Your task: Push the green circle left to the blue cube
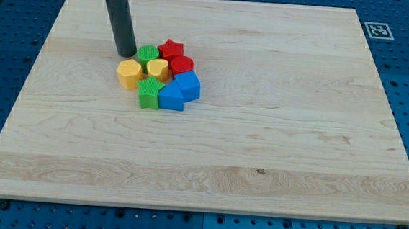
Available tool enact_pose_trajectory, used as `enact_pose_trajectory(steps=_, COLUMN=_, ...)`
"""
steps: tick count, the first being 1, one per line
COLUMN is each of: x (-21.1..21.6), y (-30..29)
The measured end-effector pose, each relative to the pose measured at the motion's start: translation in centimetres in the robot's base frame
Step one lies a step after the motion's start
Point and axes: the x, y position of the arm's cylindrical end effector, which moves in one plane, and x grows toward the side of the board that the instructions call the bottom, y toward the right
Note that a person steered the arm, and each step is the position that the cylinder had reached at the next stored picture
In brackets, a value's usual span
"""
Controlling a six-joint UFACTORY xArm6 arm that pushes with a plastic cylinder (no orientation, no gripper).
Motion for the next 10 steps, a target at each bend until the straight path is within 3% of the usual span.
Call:
enact_pose_trajectory(steps=4, x=-1.3, y=-1.2)
enact_pose_trajectory(steps=8, x=1.1, y=6.3)
enact_pose_trajectory(steps=10, x=4.6, y=7.2)
